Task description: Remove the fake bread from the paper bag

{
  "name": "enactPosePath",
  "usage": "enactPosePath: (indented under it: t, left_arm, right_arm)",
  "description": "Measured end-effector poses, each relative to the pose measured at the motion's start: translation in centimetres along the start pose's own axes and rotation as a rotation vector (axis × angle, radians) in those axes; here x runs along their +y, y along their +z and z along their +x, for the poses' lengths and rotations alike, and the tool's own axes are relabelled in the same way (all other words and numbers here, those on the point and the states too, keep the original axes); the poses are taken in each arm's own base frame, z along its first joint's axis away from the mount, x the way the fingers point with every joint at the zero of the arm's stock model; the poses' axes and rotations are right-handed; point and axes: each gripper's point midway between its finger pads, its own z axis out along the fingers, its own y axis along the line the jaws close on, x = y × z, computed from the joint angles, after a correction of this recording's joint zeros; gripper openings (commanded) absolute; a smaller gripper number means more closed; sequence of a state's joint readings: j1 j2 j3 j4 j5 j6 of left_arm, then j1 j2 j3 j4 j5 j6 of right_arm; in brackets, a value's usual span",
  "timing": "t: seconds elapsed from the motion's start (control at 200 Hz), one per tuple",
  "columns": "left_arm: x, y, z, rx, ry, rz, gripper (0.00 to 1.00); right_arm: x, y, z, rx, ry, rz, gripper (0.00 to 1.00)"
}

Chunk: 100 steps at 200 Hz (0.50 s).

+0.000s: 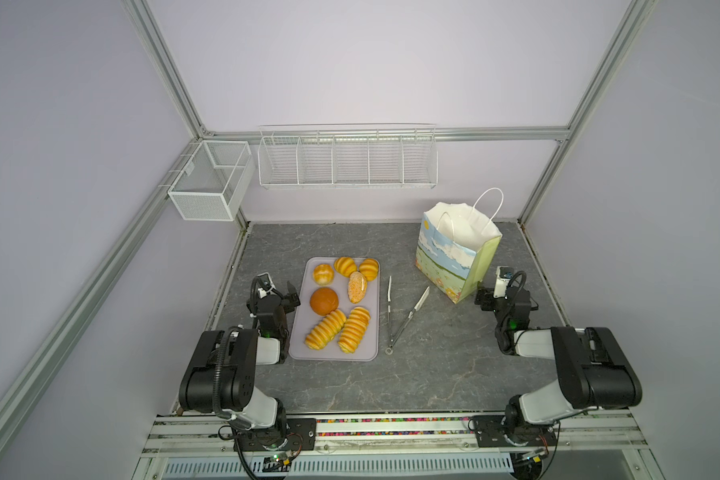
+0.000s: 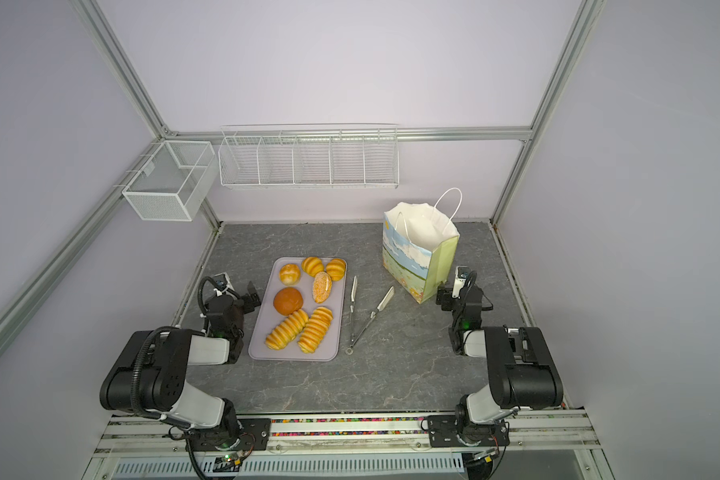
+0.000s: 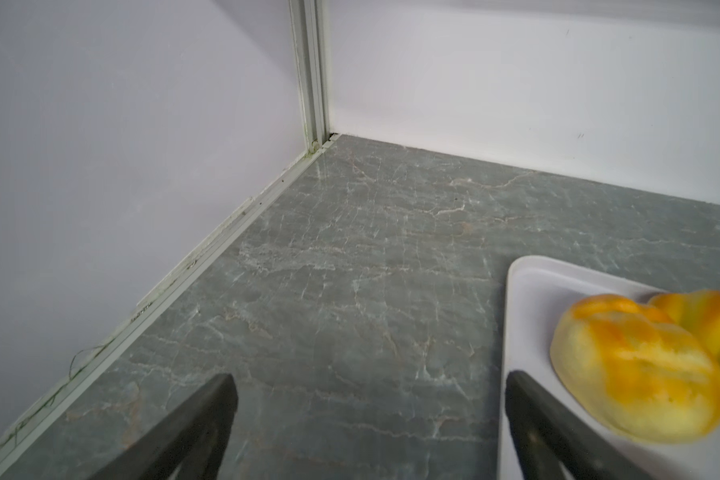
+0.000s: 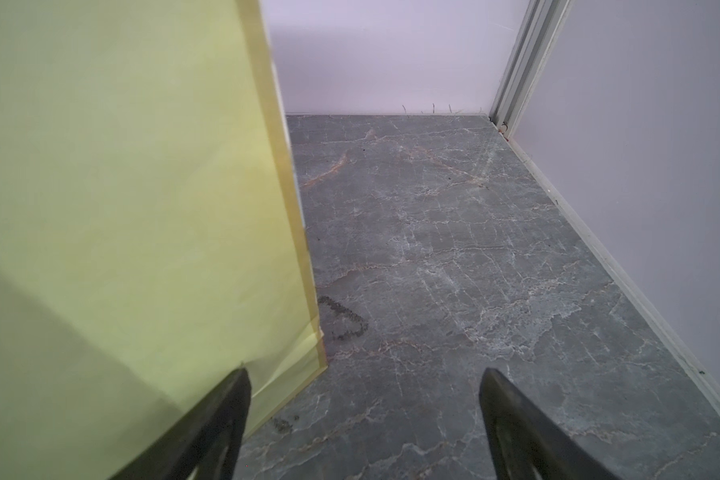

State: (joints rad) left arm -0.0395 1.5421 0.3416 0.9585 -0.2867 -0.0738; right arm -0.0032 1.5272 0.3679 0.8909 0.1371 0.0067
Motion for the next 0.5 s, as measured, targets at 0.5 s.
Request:
enactPosePath:
  t: [0.5]
  left_arm:
    - [-0.16, 0.34, -0.52, -0.005, -0.001, 0.001, 0.99]
  right_arm:
    - [0.0, 0.0, 0.08, 0.003, -0.001, 0.0, 0.88]
